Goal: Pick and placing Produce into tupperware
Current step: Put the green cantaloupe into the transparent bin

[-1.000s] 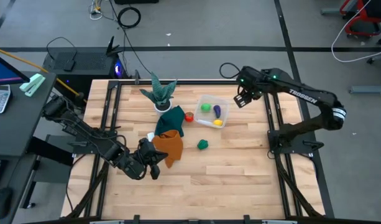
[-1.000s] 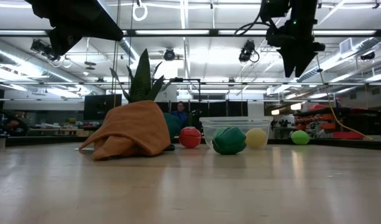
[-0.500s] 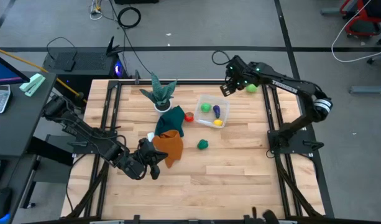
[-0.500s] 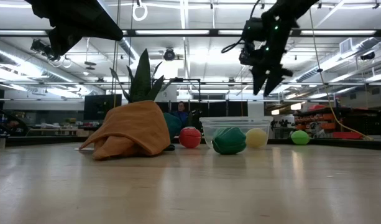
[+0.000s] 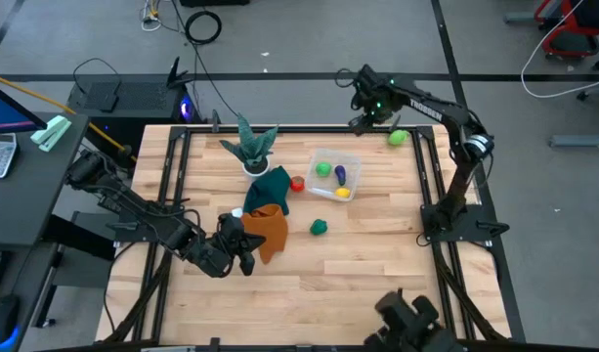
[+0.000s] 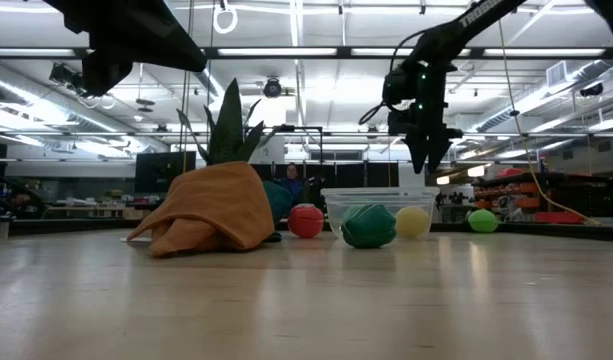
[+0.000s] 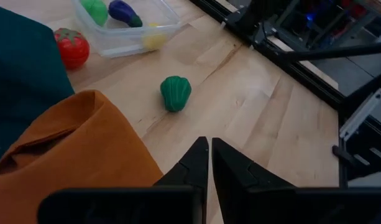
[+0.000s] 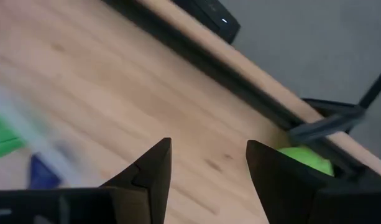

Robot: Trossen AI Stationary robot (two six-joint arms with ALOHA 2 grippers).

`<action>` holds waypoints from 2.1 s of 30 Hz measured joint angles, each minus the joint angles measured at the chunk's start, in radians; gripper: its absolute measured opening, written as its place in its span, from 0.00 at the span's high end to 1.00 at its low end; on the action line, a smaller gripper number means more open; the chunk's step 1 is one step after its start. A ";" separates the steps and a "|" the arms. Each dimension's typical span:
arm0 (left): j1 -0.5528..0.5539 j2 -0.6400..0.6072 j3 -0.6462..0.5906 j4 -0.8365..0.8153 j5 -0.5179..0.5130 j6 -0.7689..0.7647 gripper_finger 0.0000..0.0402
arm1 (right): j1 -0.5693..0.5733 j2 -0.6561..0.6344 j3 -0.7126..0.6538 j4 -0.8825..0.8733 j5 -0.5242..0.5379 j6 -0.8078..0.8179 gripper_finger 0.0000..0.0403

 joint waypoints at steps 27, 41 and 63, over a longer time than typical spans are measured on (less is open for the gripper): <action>0.039 0.000 0.000 0.000 0.000 0.000 0.95 | -0.243 0.179 0.214 -0.195 0.073 0.196 0.58; 0.039 0.000 0.000 -0.001 0.000 0.000 0.94 | -0.248 0.178 0.009 -0.190 0.076 0.138 0.50; 0.039 0.000 0.000 0.000 0.001 -0.001 0.94 | -0.254 0.174 -0.074 -0.073 0.103 0.149 0.09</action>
